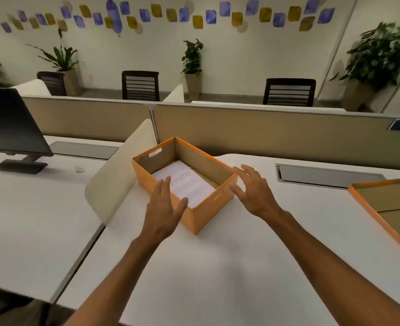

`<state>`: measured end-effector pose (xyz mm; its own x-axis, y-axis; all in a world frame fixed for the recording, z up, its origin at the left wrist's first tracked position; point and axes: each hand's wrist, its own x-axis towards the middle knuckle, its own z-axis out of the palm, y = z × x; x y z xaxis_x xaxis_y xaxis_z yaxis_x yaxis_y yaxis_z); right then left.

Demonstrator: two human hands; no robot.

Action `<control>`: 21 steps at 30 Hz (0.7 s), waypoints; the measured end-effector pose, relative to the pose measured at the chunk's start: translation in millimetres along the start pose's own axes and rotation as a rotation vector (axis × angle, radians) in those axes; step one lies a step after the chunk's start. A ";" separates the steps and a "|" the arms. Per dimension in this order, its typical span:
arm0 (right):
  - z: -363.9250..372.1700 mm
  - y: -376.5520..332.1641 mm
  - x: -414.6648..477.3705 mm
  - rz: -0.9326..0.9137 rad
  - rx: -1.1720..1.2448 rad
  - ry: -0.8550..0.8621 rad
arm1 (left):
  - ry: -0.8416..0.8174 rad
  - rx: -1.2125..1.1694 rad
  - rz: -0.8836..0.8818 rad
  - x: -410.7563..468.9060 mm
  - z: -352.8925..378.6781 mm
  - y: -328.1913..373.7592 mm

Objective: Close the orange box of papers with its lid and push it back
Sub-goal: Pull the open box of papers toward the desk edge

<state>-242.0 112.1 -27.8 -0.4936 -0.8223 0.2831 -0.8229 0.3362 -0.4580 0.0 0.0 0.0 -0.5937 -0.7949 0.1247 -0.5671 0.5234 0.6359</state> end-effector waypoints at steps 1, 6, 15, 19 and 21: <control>7.2 -0.1 5.0 0.021 0.008 -0.005 | 0.005 -0.040 -0.030 6.4 3.4 -7.1; 36.2 4.2 28.6 0.162 -0.017 -0.110 | -0.040 -0.230 -0.208 28.3 28.7 -35.5; 54.7 26.3 75.3 0.296 -0.005 -0.228 | -0.099 -0.343 -0.460 58.2 65.1 -57.7; 58.9 38.4 96.4 0.331 0.050 -0.242 | -0.114 -0.430 -0.477 62.8 73.9 -55.9; 60.6 43.3 104.9 0.356 0.089 -0.246 | -0.108 -0.476 -0.492 62.5 76.1 -51.4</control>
<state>-312.3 12.6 -69.0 -0.6512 -0.7509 -0.1101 -0.5807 0.5864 -0.5647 -51.4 -53.2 -82.8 -0.3989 -0.8577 -0.3245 -0.4875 -0.1014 0.8672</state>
